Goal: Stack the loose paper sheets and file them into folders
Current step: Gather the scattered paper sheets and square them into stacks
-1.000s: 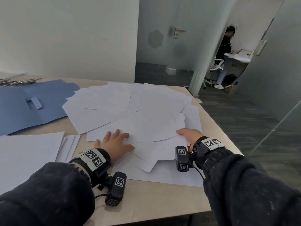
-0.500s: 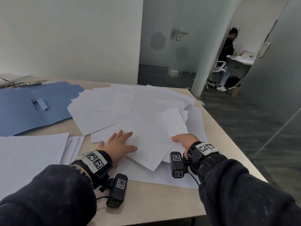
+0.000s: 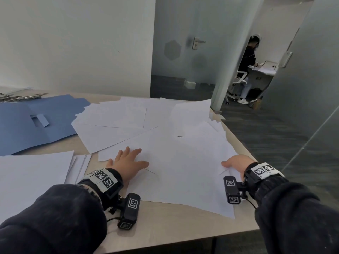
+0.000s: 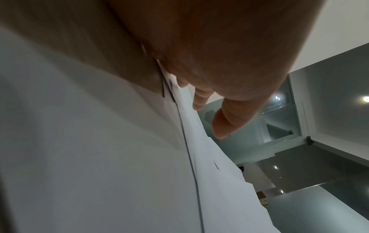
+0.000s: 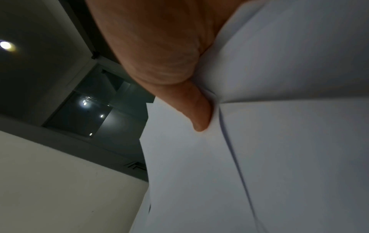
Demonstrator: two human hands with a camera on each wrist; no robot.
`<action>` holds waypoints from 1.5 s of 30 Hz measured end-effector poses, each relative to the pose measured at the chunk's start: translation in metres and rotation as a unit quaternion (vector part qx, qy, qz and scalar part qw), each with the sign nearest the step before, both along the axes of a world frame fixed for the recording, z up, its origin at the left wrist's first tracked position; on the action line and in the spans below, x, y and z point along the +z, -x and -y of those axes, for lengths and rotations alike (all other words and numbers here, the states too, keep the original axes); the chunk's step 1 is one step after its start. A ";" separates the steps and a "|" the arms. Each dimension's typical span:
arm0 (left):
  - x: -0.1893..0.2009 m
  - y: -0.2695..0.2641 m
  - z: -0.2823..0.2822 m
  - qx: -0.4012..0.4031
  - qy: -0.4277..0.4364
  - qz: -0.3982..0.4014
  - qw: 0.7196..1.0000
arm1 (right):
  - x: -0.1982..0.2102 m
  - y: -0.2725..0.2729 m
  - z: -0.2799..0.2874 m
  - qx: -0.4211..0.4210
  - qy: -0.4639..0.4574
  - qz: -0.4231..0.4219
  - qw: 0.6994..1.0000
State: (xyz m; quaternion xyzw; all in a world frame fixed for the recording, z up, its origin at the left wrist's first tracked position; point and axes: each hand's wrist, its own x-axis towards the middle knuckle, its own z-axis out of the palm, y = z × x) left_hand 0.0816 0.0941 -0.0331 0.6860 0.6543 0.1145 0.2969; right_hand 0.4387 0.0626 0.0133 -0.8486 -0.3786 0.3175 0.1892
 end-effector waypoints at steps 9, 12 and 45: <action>0.000 0.001 0.001 -0.015 0.016 -0.011 1.000 | -0.008 -0.009 0.010 0.019 0.001 0.018 1.000; -0.001 0.005 0.002 -0.027 0.017 -0.016 0.999 | -0.016 -0.018 0.010 -0.005 -0.023 -0.023 0.999; 0.013 -0.015 0.008 0.028 -0.028 0.236 0.971 | -0.008 -0.035 0.046 0.075 -0.109 -0.263 0.956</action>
